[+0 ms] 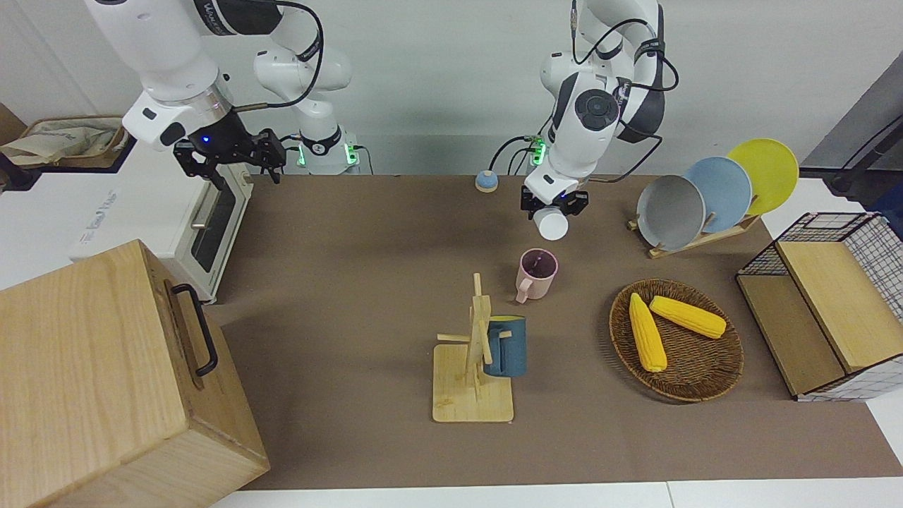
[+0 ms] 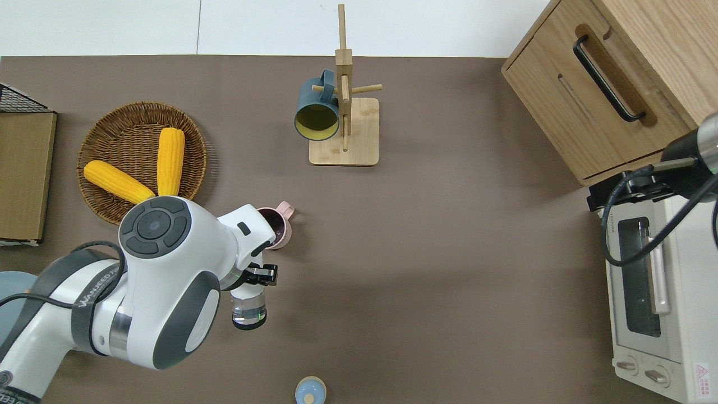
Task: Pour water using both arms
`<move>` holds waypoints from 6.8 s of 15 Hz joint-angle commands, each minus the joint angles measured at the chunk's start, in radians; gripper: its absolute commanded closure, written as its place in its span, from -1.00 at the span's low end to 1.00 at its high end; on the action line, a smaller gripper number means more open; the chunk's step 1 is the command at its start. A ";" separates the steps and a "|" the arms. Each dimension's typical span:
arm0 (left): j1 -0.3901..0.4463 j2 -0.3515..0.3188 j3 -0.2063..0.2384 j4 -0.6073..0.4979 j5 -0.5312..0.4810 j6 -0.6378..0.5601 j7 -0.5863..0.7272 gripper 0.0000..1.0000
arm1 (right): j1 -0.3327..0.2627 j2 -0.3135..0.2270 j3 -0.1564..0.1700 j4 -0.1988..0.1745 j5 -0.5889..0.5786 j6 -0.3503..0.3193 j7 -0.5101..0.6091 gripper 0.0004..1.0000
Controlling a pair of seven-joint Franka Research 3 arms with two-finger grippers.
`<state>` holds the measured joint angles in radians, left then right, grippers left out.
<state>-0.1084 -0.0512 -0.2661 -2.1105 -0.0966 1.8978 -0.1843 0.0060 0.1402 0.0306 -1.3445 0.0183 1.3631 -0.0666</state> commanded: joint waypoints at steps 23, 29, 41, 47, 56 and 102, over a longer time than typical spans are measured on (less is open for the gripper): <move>-0.002 -0.076 -0.002 -0.103 0.005 0.188 -0.058 1.00 | -0.007 -0.022 0.003 -0.025 0.019 0.004 -0.015 -0.98; -0.008 -0.196 -0.010 -0.296 0.006 0.427 -0.052 1.00 | -0.007 -0.021 0.003 -0.025 0.019 0.004 -0.015 -0.98; 0.147 -0.225 -0.002 -0.317 0.020 0.601 -0.046 1.00 | -0.007 -0.021 0.003 -0.025 0.019 0.004 -0.015 -0.98; 0.291 -0.159 -0.001 -0.104 0.092 0.606 -0.044 1.00 | -0.007 -0.021 0.003 -0.025 0.019 0.004 -0.015 -0.98; 0.495 -0.006 0.016 0.242 0.161 0.596 0.057 1.00 | -0.007 -0.021 0.003 -0.025 0.019 0.004 -0.015 -0.98; 0.874 0.387 0.024 0.405 -0.601 0.784 1.226 -1.00 | -0.007 -0.022 0.003 -0.025 0.017 0.004 -0.015 -0.98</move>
<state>0.7425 0.3309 -0.2393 -1.7105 -0.6806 2.6867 1.0153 0.0060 0.1397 0.0306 -1.3446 0.0183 1.3631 -0.0666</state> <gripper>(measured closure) 0.106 0.004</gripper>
